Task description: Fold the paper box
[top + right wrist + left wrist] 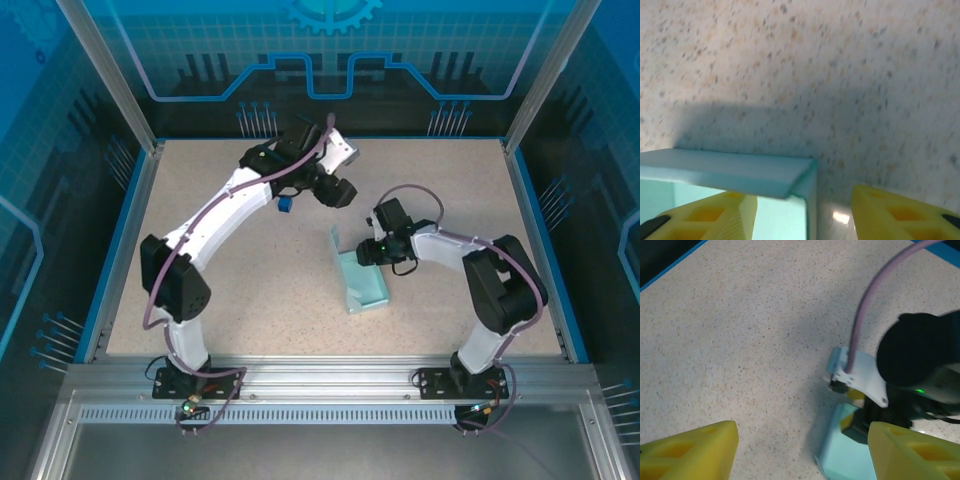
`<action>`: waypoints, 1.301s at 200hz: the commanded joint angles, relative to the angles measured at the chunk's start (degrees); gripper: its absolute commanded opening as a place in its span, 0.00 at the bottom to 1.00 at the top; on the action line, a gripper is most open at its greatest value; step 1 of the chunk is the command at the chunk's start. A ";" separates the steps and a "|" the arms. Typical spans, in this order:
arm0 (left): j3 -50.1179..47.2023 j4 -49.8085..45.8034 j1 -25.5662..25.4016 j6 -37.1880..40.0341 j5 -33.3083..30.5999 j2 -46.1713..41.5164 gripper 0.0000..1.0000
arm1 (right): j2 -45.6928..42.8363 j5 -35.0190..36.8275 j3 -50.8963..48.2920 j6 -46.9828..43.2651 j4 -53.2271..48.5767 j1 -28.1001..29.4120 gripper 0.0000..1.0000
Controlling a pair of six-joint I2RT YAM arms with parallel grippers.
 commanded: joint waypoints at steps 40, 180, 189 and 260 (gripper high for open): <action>-15.48 10.58 3.97 -10.19 -2.25 -11.91 0.71 | 4.31 1.65 4.84 1.49 -0.04 -6.09 0.46; -31.23 23.61 16.18 -27.09 -10.01 -8.86 0.72 | -15.70 -15.81 -18.08 13.15 11.36 -14.26 0.58; -30.89 23.18 16.99 -27.07 -9.77 -7.10 0.73 | -15.80 -16.07 -18.61 14.36 12.93 -12.72 0.58; -17.80 14.37 18.46 -19.36 -9.16 10.53 0.83 | -9.94 -14.22 -13.82 17.42 16.57 -2.81 0.60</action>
